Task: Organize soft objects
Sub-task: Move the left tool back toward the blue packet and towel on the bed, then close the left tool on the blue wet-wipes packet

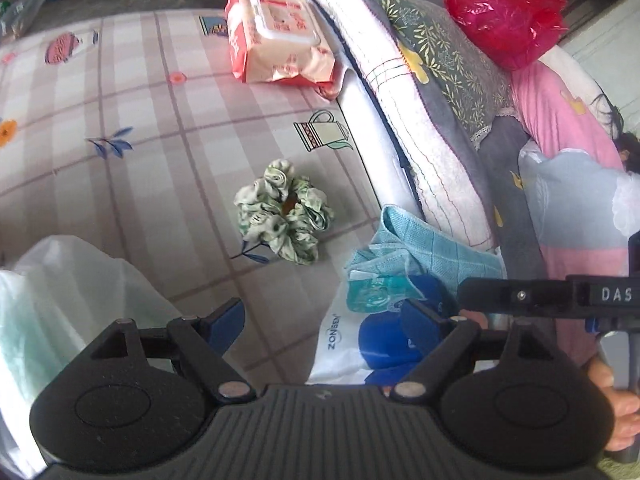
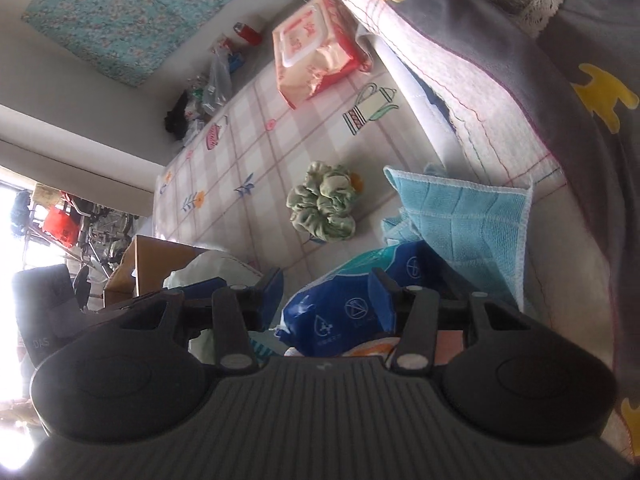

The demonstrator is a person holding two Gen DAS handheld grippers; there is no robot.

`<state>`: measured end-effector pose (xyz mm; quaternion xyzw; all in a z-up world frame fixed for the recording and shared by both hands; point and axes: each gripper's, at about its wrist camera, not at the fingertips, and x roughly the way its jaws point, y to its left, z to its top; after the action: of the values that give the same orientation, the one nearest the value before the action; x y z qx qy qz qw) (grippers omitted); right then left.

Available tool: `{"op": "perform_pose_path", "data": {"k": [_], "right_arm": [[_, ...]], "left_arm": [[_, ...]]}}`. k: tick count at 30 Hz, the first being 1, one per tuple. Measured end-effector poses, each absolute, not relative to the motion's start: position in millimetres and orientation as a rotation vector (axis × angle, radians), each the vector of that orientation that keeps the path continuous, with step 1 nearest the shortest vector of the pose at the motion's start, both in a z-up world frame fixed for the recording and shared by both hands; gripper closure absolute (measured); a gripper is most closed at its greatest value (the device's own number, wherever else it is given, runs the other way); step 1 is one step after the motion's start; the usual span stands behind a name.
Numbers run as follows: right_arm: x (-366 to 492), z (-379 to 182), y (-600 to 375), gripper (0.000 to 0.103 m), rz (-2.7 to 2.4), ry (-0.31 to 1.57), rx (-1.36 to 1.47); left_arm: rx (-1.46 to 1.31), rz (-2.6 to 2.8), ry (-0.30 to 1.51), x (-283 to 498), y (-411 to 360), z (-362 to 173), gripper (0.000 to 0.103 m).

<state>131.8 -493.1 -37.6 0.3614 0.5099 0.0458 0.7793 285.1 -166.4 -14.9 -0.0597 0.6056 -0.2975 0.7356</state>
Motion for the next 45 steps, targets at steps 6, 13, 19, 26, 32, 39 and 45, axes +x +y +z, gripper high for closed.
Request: {"op": "perform_pose_path", "data": {"k": [6, 13, 19, 26, 32, 39, 45], "right_arm": [[157.5, -65.5, -500.9, 0.055, 0.081, 1.267, 0.807], [175.6, -83.9, -504.1, 0.046, 0.095, 1.382, 0.837], [178.7, -99.1, -501.0, 0.037, 0.102, 1.429, 0.868], [169.5, -111.5, -501.3, 0.042, 0.123, 1.361, 0.950], [161.8, -117.3, -503.0, 0.046, 0.133, 1.303, 0.974], [156.2, -107.9, -498.8, 0.049, 0.140, 1.260, 0.949], [148.9, -69.1, -492.1, 0.050, 0.187, 1.165, 0.900]], "left_arm": [[-0.252, -0.660, 1.512, 304.2, -179.0, -51.8, 0.017], [-0.326, -0.659, 1.608, 310.8, -182.7, -73.1, 0.016], [-0.358, -0.677, 1.620, 308.8, -182.7, -77.5, 0.028], [-0.374, -0.689, 1.608, 306.6, -184.9, -73.6, 0.043], [-0.425, -0.665, 1.658, 310.8, -185.1, -90.8, 0.028], [-0.432, -0.678, 1.586, 303.2, -182.7, -61.6, 0.052], [-0.456, -0.678, 1.481, 294.4, -160.0, -16.2, 0.052]]}}
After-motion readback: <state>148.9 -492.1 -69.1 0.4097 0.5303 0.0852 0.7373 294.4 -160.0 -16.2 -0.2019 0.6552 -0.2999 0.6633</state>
